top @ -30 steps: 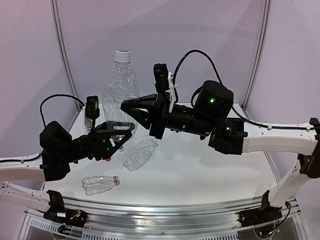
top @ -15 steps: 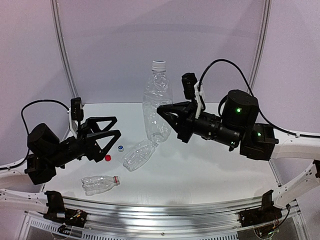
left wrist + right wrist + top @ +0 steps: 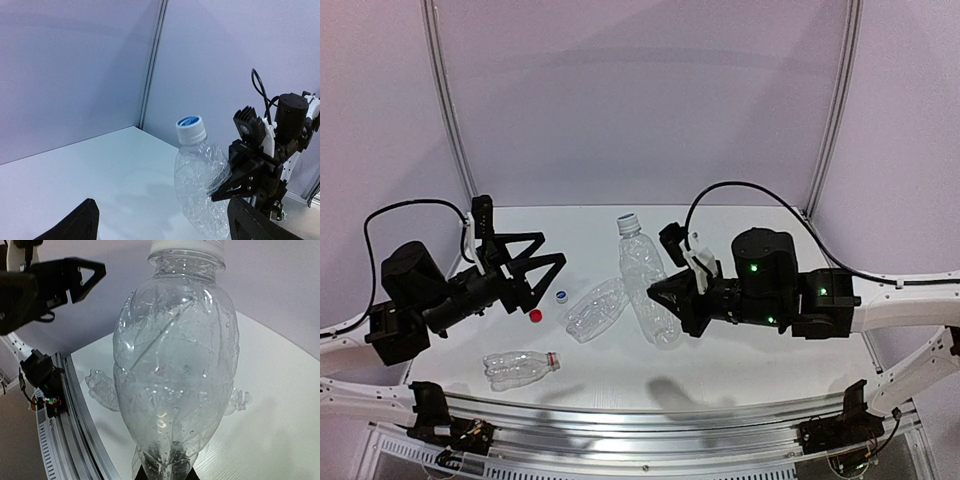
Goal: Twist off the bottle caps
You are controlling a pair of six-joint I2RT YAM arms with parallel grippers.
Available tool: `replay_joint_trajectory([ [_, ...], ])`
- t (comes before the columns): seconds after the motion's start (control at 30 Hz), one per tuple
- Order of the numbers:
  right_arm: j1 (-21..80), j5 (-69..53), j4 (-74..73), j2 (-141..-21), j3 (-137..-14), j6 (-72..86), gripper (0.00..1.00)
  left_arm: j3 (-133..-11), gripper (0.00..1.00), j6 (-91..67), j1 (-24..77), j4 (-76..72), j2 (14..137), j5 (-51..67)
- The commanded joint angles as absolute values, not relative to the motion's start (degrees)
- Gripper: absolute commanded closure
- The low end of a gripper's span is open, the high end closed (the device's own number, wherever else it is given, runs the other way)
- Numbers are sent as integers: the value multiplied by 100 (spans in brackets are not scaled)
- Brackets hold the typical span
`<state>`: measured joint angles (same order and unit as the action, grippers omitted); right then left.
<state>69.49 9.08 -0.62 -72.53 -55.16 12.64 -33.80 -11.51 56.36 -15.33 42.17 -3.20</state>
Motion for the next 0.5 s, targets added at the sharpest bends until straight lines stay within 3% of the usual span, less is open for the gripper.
replay_joint_trajectory([
  [0.0,6993,139,-572,-7393,-5478,1485,100,-3452,14,-1036,5337,-1509,4328,356],
  [0.17,6994,-463,-568,-7251,-5386,1374,100,-3493,16,-1346,4962,-1824,4565,1768],
  [0.47,6988,-1166,-303,-7296,-5259,1177,100,-3679,31,-1772,4948,-2322,4977,2789],
])
